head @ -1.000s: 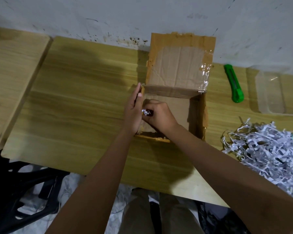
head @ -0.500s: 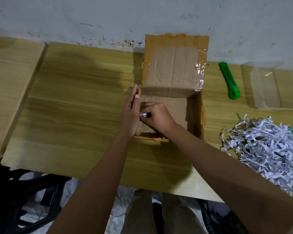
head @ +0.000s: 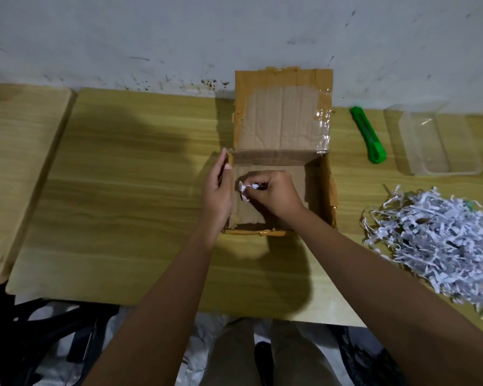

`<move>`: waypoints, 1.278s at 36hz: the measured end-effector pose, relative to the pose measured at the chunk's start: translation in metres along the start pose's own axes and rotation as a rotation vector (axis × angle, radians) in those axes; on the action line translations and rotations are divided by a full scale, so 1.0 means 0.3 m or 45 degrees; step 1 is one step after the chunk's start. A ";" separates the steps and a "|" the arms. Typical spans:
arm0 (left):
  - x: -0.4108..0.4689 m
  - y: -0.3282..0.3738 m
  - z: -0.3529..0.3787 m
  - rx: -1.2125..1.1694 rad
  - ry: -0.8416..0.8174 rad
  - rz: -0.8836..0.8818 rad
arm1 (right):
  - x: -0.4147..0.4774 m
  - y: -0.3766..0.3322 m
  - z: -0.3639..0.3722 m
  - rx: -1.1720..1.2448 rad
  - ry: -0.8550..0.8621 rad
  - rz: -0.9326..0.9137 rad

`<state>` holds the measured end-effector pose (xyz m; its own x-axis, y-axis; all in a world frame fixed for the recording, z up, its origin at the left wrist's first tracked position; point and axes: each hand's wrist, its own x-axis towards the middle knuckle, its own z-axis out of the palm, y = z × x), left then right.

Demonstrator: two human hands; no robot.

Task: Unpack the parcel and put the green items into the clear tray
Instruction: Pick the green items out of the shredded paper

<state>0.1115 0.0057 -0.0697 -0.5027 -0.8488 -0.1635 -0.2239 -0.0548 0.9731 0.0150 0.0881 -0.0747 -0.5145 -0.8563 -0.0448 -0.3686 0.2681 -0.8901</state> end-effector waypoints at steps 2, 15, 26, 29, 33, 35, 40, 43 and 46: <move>-0.001 0.005 -0.003 0.048 -0.012 0.006 | -0.011 -0.006 -0.018 -0.017 0.101 0.041; -0.021 0.149 0.041 0.421 0.237 0.295 | -0.154 -0.098 -0.276 0.039 0.613 0.128; -0.256 0.291 0.570 0.379 -0.725 0.506 | -0.507 0.100 -0.726 -0.036 1.066 0.477; -0.331 0.226 0.725 0.422 -0.977 0.515 | -0.600 0.183 -0.798 -0.121 1.161 0.540; -0.403 0.157 0.867 0.542 -1.097 0.512 | -0.669 0.278 -0.856 -0.196 1.130 0.556; -0.418 0.130 0.909 0.603 -1.146 0.560 | -0.681 0.313 -0.872 -0.221 1.064 0.585; -0.379 0.053 0.960 0.863 -1.177 0.718 | -0.681 0.361 -0.899 -0.254 1.024 0.613; -0.360 0.046 0.949 0.909 -1.142 0.683 | -0.681 0.383 -0.912 -0.239 1.056 0.677; -0.346 0.043 0.929 0.947 -1.127 0.629 | -0.683 0.387 -0.908 -0.149 1.009 0.700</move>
<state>-0.0719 0.2395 -0.0855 -0.9893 -0.0354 -0.1415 -0.1233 0.7213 0.6816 -0.1333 0.4150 -0.0454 -0.9944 -0.0641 -0.0843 0.0263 0.6210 -0.7834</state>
